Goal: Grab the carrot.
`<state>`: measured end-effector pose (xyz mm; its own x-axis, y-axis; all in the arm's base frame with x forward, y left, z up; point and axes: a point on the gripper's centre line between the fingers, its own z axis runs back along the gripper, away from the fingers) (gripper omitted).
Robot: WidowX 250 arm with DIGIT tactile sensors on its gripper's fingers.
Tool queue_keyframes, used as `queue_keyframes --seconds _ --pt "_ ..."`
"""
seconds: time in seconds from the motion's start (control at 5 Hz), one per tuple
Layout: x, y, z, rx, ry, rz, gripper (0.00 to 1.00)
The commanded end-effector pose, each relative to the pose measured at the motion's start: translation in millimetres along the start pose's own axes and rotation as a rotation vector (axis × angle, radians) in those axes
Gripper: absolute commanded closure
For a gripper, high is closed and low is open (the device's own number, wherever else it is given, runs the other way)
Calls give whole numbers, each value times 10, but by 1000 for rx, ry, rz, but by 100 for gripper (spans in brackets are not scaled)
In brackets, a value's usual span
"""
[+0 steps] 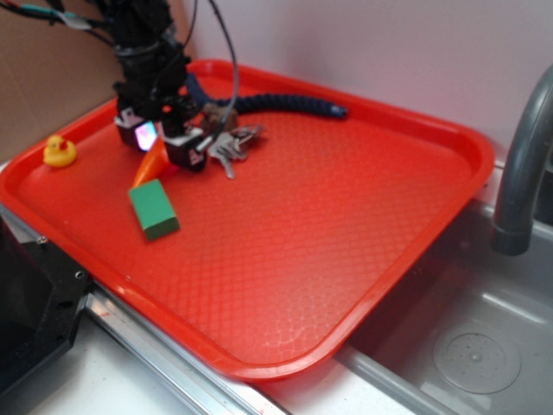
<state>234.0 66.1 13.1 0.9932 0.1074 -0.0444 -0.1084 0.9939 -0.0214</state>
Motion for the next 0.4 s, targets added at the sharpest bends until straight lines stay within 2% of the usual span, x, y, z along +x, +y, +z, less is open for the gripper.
queue_keyframes --seconds 0.0,0.2 --pt "-110 54 302 54 -68 5 100" --pt "-332 -19 775 32 -181 22 100"
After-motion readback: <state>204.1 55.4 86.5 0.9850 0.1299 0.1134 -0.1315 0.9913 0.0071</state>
